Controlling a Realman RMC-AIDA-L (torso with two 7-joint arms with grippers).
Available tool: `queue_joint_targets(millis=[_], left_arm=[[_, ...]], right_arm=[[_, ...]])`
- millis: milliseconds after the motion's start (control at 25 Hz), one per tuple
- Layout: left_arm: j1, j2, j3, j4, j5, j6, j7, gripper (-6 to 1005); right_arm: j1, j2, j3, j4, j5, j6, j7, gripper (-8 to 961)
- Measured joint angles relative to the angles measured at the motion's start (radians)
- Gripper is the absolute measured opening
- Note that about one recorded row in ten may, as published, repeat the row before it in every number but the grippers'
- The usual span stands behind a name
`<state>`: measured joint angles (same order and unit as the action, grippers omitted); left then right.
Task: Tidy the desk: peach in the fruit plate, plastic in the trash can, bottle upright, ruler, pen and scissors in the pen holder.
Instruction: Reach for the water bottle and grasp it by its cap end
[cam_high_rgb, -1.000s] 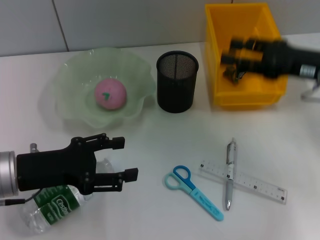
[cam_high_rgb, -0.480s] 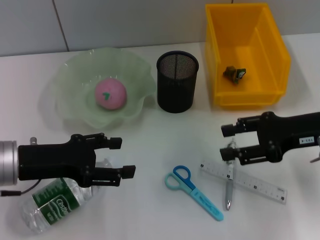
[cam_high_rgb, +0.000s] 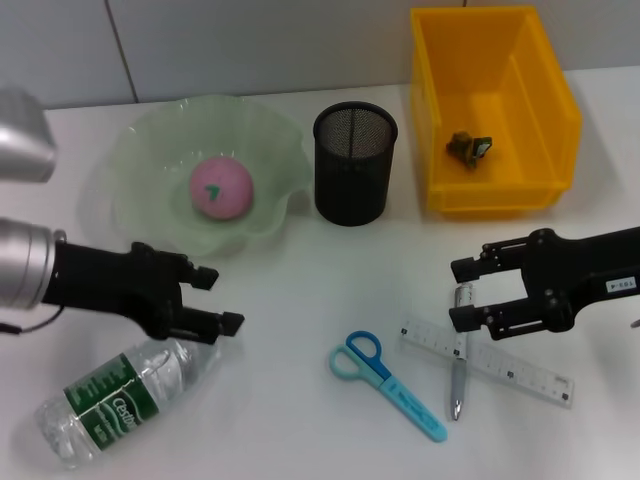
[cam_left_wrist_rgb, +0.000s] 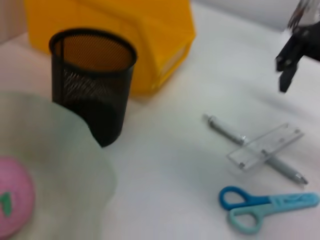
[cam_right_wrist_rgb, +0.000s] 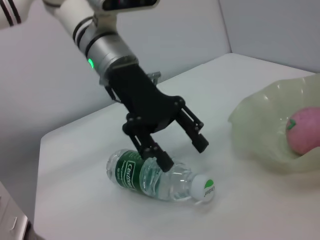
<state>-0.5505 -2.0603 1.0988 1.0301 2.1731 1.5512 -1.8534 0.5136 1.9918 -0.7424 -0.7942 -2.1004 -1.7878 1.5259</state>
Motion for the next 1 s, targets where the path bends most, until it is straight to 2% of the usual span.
queue_joint_targets(millis=[120,280,320,400,520,1000], left_arm=[[-0.068,-0.001,0.044,0.032,0.085,0.014,-0.143,725],[-0.088,-0.001,0.064,0.040,0.110,0.020,-0.183,727],[-0.155,-0.006,0.139,0.066,0.215,0.032,-0.328,727],[-0.211,-0.011,0.220,0.070,0.282,0.037,-0.441,728],[-0.246,-0.013,0.254,0.065,0.308,0.038,-0.501,729],[-0.287,-0.018,0.296,0.014,0.370,0.016,-0.619,735]], right_arm=[[0.002,-0.001,0.000,-0.017,-0.001,0.000,0.002,693],[0.009,-0.001,0.000,-0.024,-0.003,-0.002,0.004,693],[0.011,-0.001,0.000,-0.024,-0.004,-0.002,0.004,693],[0.012,-0.002,0.000,-0.029,-0.008,-0.002,0.004,693],[0.013,-0.002,0.000,-0.041,-0.013,-0.002,0.004,693],[0.014,0.000,0.000,-0.067,-0.018,-0.021,0.002,693]])
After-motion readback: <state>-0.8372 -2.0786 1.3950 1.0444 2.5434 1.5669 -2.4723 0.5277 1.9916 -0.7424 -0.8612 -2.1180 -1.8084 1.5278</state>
